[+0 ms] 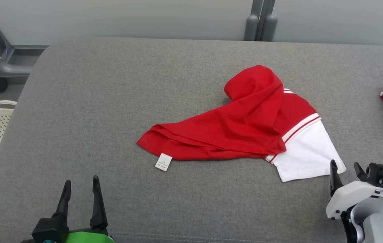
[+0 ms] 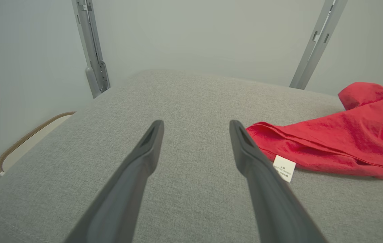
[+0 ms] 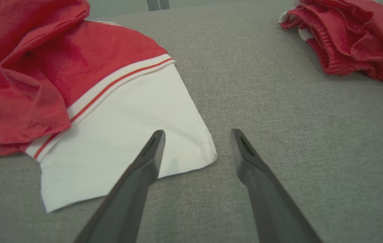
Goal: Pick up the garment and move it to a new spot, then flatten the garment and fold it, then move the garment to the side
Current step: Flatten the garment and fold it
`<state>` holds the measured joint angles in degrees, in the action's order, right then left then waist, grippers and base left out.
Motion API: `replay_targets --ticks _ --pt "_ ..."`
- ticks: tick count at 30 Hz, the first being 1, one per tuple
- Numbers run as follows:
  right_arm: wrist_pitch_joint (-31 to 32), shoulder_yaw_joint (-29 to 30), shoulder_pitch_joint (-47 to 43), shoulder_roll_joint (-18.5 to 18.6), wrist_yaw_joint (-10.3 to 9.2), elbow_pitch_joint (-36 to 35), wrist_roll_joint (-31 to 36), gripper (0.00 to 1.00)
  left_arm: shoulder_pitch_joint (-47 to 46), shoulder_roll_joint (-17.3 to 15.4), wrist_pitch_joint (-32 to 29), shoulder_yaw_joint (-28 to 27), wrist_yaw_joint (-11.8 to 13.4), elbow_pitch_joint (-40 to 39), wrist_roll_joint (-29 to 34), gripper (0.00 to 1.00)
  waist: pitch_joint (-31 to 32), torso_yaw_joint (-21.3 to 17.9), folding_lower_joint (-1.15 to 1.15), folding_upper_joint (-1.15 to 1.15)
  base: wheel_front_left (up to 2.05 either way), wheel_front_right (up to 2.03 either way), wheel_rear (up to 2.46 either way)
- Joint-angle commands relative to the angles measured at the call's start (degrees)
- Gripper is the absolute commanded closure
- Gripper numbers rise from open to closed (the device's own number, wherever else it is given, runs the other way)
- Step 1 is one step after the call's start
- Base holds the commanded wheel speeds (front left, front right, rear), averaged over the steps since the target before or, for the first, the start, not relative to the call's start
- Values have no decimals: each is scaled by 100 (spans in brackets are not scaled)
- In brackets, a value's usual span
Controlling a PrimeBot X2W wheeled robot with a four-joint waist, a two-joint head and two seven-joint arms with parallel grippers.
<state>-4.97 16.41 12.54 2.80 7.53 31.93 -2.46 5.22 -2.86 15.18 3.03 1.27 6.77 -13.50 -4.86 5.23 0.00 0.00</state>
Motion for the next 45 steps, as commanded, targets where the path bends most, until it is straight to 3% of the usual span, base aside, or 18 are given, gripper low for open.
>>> replay_targets --ticks 1,10,17,21,45 --pt "-167 -117 -152 17 -9 -78 -70 0 74 -9 -4 -39 41 63 57 0 145 -26 0 0 0 0 0" --pt "-796 -760 -715 19 -9 -662 -222 0 217 -11 -4 -221 -76 269 105 0 511 -193 0 0 0 0 0" --pt "-923 -1341 -996 20 -9 -1128 -516 0 231 -217 -6 -136 -447 496 11 0 676 -381 0 0 0 0 0" --pt "-947 -1608 -1124 17 -9 -1329 -499 0 193 -352 -6 23 -537 427 146 0 723 -427 0 0 0 0 0" --pt "-549 -1980 -1489 18 -9 -1881 -451 0 173 -328 -22 260 -467 629 46 0 813 -626 0 0 0 0 0"
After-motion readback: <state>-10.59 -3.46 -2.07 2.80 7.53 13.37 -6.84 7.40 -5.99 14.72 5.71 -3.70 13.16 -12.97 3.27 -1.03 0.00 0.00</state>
